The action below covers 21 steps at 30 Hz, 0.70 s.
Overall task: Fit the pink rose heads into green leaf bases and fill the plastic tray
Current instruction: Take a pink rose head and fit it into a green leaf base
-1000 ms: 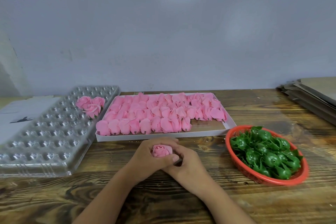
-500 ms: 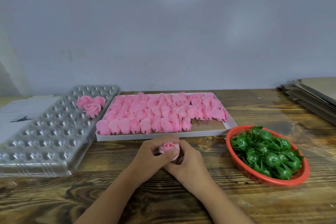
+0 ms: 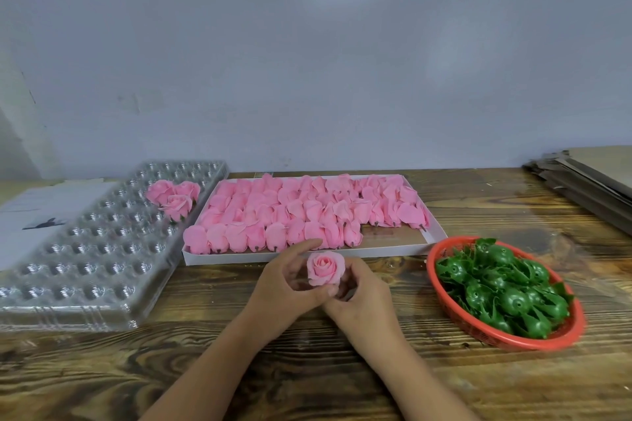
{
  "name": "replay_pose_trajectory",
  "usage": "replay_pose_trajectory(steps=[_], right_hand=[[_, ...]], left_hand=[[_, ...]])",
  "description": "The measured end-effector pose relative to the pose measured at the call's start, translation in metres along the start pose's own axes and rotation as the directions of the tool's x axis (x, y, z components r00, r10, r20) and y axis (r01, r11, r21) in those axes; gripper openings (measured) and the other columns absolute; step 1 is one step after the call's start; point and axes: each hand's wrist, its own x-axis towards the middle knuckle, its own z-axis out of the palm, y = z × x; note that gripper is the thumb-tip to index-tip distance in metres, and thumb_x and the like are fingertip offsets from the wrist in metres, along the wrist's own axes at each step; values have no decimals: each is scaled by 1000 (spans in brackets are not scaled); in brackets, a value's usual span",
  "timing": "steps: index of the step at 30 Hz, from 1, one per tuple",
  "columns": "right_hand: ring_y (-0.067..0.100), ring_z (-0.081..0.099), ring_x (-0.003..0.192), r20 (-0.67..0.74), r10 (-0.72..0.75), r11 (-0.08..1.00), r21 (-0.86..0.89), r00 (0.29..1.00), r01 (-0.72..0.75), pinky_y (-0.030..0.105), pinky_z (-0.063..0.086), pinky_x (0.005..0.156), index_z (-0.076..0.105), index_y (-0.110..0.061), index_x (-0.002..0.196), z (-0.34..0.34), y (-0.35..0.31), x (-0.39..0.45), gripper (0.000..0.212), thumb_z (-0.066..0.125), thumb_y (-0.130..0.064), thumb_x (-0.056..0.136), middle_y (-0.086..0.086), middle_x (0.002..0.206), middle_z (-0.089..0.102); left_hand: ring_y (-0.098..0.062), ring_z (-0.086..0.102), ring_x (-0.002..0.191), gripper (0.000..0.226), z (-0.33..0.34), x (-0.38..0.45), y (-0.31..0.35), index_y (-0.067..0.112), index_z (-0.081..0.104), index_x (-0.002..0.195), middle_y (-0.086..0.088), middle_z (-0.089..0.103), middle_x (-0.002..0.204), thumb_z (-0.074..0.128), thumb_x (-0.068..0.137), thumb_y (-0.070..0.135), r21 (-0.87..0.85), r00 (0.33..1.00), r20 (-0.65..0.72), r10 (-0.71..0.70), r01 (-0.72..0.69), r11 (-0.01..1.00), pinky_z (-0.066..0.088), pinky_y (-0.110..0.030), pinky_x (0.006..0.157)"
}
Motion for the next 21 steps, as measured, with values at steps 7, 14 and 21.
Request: replay_pose_trajectory(steps=[7,14,21], right_hand=[[4,61,75,3,-23,999,42,1000,23,11,48,63,62,-43,95,1,-2,-1,30,76,-21,79,-15,87,67],[3,58,70,0,-28,999,44,1000,28,11,47,62,63,-43,92,2,0,1,29,79,-25,76,-13,85,65],[3,61,80,38,37,999,10,999,-38,13,49,71,53,-44,106,3,6,3,45,83,-29,76,-17,88,65]], left_hand=[[-6,66,117,69,-3,0,0,39,61,127,13,72,123,92,66,31,-68,1000,-22,4,-6,998,55,-22,95],[-4,69,111,67,-3,1,2,35,60,126,16,75,115,91,73,10,-74,999,-32,-12,10,997,52,-13,86],[-10,75,98,60,-29,0,31,53,65,115,12,78,107,88,62,35,-126,984,-180,2,-25,992,58,-18,76]])
